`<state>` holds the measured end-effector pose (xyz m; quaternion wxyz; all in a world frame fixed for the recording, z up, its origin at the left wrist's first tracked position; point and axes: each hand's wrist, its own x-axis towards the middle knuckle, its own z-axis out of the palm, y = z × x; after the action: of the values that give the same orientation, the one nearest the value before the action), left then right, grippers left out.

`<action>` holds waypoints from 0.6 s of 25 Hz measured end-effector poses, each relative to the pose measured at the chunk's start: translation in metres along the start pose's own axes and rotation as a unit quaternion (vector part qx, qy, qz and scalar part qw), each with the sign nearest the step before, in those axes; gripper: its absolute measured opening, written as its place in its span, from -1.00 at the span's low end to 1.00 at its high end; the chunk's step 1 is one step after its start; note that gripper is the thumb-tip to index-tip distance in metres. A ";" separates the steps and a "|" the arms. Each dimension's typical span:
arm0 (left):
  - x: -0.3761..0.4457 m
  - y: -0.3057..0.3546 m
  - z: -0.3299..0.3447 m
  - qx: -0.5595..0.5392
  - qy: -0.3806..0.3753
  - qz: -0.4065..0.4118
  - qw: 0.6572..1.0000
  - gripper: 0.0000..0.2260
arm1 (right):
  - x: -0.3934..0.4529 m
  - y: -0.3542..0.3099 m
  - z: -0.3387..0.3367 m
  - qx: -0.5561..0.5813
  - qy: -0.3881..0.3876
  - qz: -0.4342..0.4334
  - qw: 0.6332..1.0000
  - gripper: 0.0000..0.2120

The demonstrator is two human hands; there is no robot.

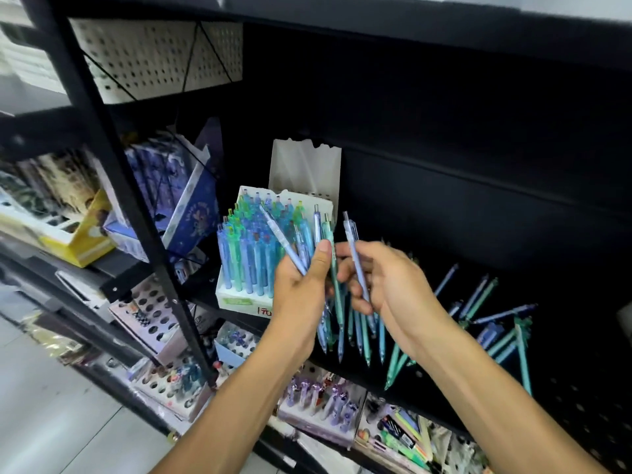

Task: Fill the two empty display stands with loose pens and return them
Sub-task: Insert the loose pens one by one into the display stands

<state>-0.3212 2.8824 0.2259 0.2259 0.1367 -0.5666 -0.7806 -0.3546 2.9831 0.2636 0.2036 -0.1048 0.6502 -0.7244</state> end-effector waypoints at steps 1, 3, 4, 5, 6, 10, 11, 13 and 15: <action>0.000 0.004 -0.006 0.017 0.000 0.021 1.000 -0.75 | 0.001 0.002 0.006 0.002 0.004 -0.002 1.000 -0.74; -0.002 0.012 -0.017 0.053 -0.014 0.058 0.997 -0.74 | 0.003 0.002 0.015 -0.017 0.017 -0.028 0.999 -0.74; -0.003 0.015 -0.022 0.070 -0.025 0.069 0.995 -0.73 | 0.005 0.000 0.018 -0.030 0.032 -0.052 0.998 -0.74; -0.004 0.017 -0.027 0.090 -0.039 0.073 0.992 -0.71 | 0.008 -0.004 0.018 -0.053 0.056 -0.087 0.993 -0.76; -0.003 0.019 -0.035 0.114 -0.055 0.070 0.989 -0.67 | 0.012 -0.009 0.017 -0.089 0.088 -0.129 0.984 -0.78; -0.003 0.018 -0.073 0.155 -0.108 0.074 0.979 -0.65 | 0.030 -0.023 0.016 -0.119 0.149 -0.259 0.947 -0.84; -0.003 0.017 -0.083 0.153 -0.110 0.075 0.979 -0.68 | 0.034 -0.022 0.019 -0.104 0.152 -0.272 0.945 -0.84; -0.002 0.013 -0.099 0.160 -0.107 0.082 0.978 -0.71 | 0.039 -0.016 0.026 -0.108 0.160 -0.288 0.938 -0.82; 0.003 0.006 -0.111 0.170 -0.094 0.084 0.977 -0.69 | 0.045 -0.004 0.032 -0.164 0.158 -0.293 0.929 -0.76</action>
<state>-0.2704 2.7881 0.1958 0.2096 0.0509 -0.7194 -0.6603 -0.3822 2.9351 0.2666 -0.1434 -0.2064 0.7240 -0.6425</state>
